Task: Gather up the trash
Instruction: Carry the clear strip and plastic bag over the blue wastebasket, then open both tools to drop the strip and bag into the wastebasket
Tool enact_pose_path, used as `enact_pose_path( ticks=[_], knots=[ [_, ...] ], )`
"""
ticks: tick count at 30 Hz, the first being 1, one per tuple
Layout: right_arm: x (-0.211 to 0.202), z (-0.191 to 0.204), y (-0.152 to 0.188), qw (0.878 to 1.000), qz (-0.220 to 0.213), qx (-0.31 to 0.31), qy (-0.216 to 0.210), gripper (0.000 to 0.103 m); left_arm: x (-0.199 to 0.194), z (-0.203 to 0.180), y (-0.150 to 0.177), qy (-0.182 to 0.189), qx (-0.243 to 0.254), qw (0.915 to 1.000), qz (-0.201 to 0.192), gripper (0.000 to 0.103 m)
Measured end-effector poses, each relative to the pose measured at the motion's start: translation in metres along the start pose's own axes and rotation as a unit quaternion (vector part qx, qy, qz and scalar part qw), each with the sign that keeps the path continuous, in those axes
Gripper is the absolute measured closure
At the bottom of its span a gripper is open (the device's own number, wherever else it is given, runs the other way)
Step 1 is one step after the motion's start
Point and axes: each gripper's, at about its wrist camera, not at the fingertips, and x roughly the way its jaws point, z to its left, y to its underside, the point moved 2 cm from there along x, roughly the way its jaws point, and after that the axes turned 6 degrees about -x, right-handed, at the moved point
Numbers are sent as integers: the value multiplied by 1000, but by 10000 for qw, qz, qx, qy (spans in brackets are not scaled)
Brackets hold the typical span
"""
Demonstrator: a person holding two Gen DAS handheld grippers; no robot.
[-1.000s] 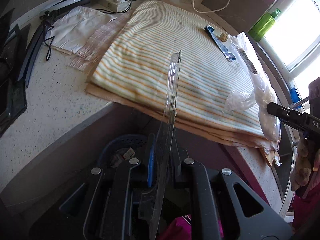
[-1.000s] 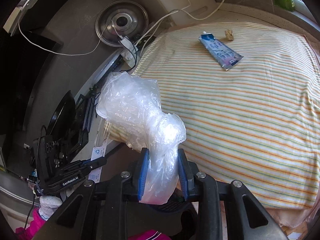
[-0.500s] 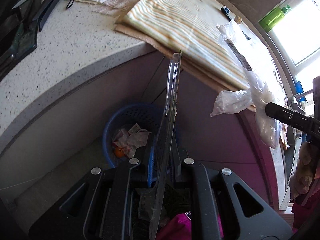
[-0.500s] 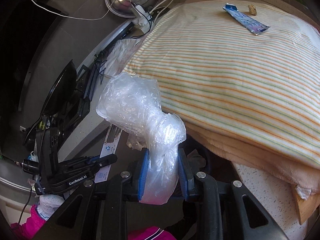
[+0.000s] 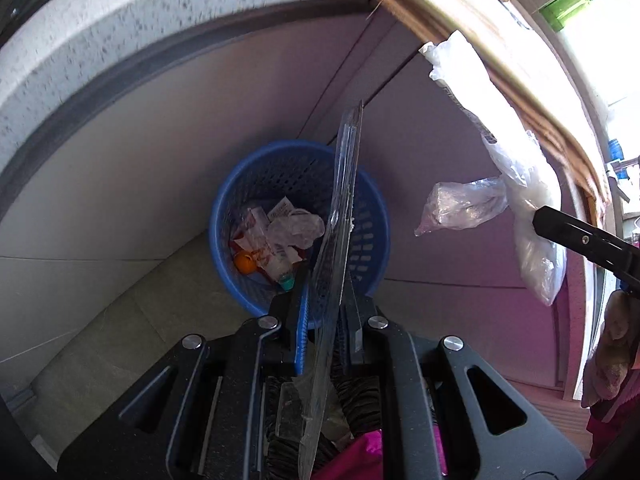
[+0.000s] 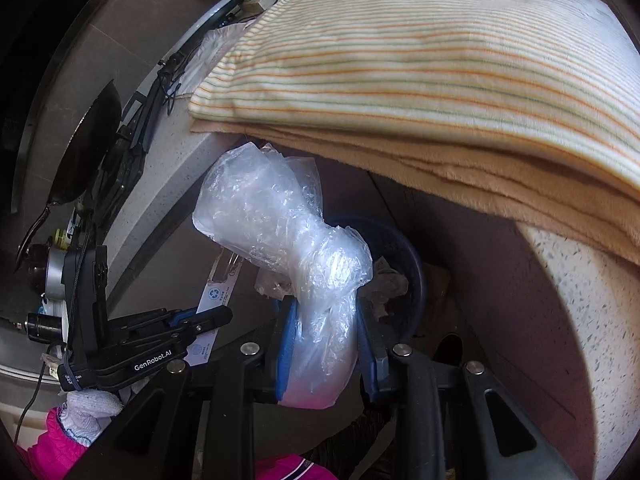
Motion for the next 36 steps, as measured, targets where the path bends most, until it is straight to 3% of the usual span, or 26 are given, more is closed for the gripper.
enact_pose_path(
  ticks=[13,28,36],
  knots=[
    [47,-5,25,9985,394,5,370,74,44,13,11,-146,-110,9990,410,93],
    [95,-11,21,9948,711,212,705,70,80,21,6,-364,-212,9973,602,93],
    [99,-11,17,9942,696,205,799,67,83,13,-5,-365,-153,9975,579,93]
  ],
)
